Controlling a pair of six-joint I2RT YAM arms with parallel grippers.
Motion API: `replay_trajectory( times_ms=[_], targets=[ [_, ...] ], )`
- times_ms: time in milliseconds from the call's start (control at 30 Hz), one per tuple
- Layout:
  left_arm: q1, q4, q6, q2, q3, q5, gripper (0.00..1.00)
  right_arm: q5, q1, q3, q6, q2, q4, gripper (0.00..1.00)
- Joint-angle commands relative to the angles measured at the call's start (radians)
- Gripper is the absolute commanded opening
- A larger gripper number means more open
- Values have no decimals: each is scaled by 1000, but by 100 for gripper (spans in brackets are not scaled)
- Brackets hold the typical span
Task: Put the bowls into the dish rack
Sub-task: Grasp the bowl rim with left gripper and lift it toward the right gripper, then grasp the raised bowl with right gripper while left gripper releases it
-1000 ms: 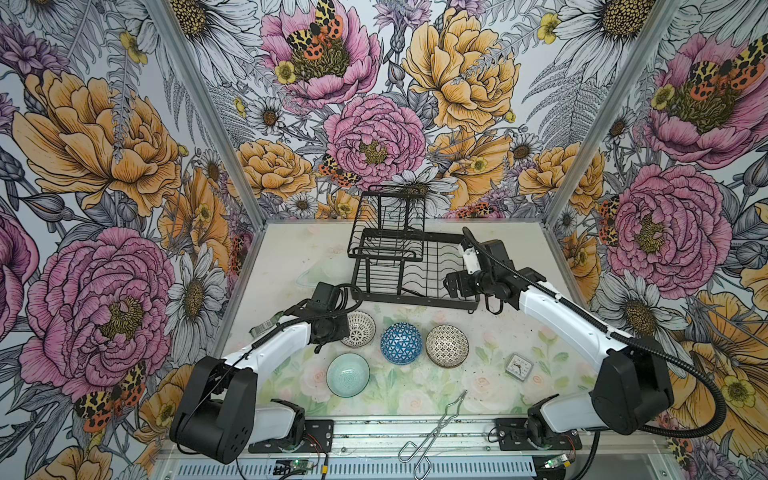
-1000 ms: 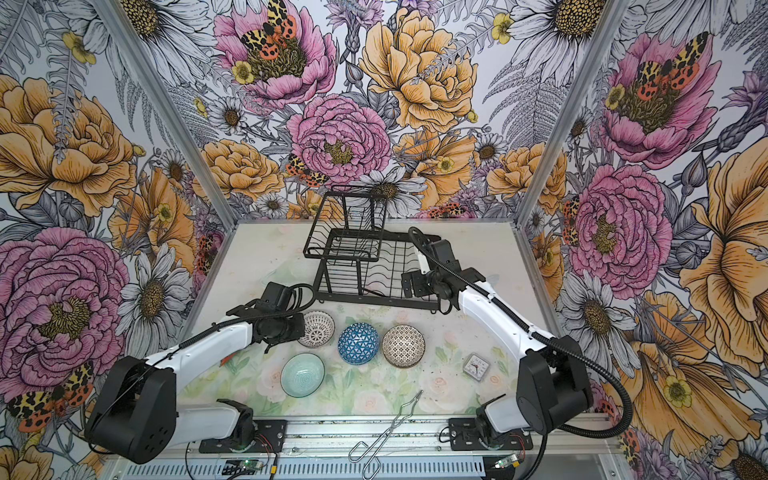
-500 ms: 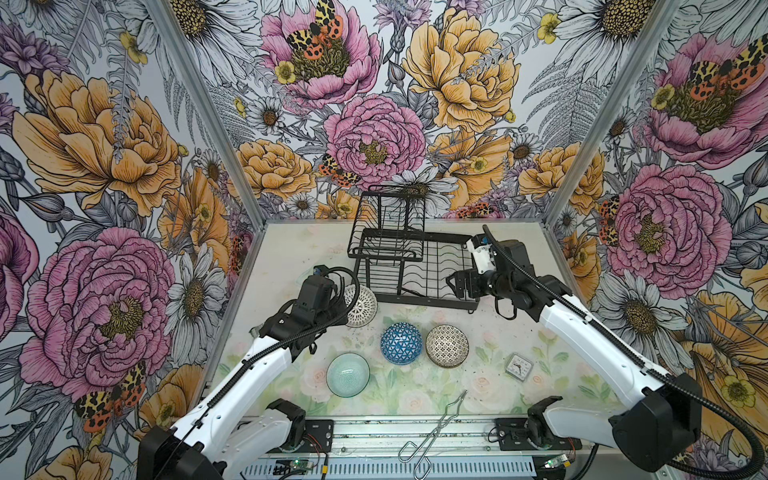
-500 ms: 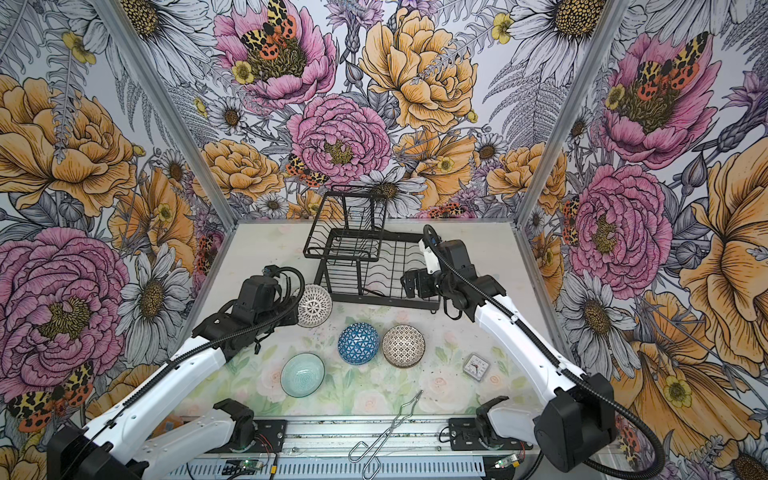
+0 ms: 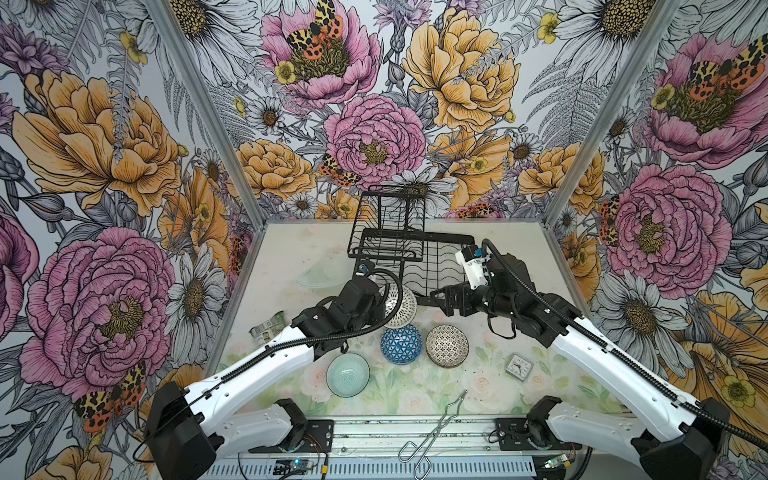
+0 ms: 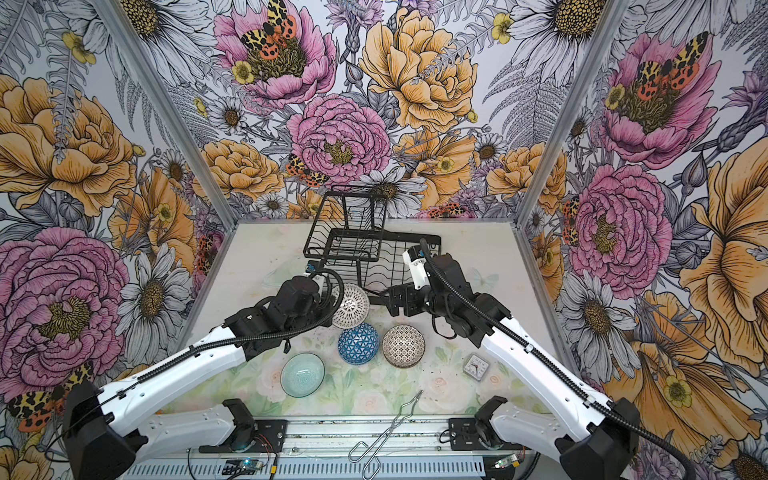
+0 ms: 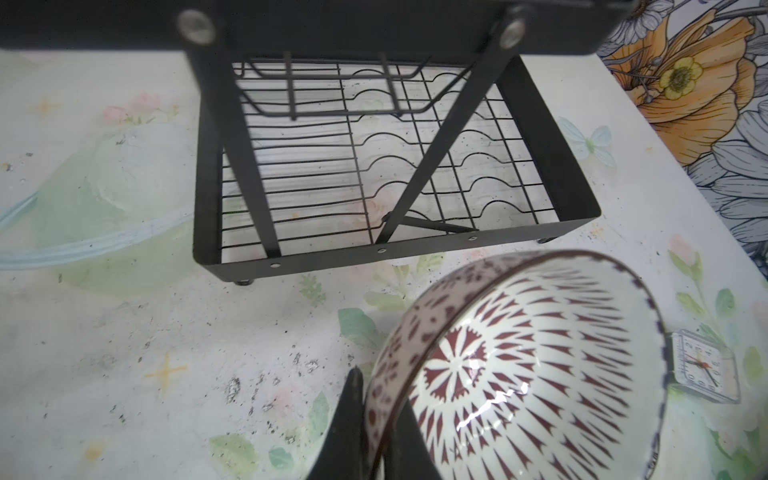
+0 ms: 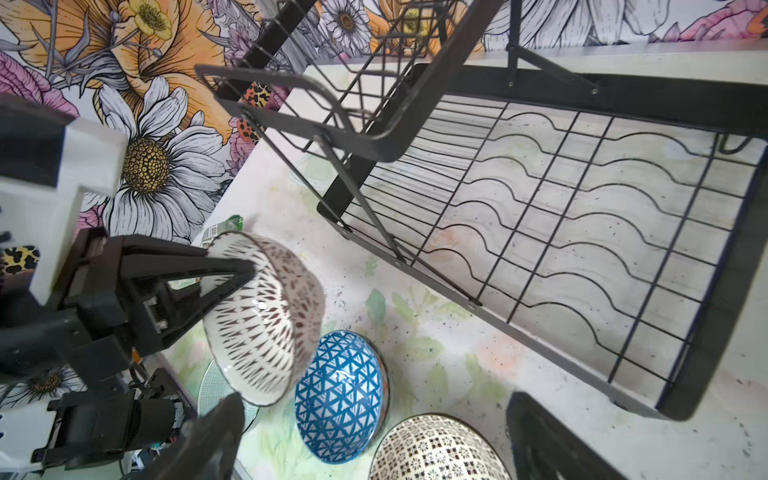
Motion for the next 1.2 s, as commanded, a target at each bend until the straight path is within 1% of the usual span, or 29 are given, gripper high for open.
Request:
replay_trajectory(
  times_ms=[0,133,233,400,533,667,733,800,867,967,1033,1067,1167],
  targets=[
    [-37,127,12,49,81,-57,0,102,48,-2,80,-4,41,100],
    [-50,165,5,110,129,-32,0,173,87,-4,125,31,57,99],
    [-60,183,9,135,151,-19,0,212,91,-11,148,43,62,100],
    [-65,228,1,155,157,25,0,221,91,-8,153,70,71,99],
    [-70,237,-1,161,158,26,0,248,91,-14,160,80,89,94],
    [-71,274,-2,146,125,49,0,244,89,-1,160,109,98,83],
    [-71,295,-8,136,108,59,0,240,89,6,164,127,101,75],
    [-71,299,-11,134,106,63,0,238,89,8,166,137,104,71],
    [-73,305,-10,130,103,65,0,240,89,7,172,142,109,63],
    [-73,316,-9,124,94,69,0,245,89,5,177,139,111,58],
    [-75,320,-5,124,90,69,0,254,89,4,176,135,111,52],
    [-75,321,-4,123,89,69,0,259,88,2,177,131,111,51],
    [-77,328,1,121,82,69,0,265,87,1,178,124,111,41]
  ],
)
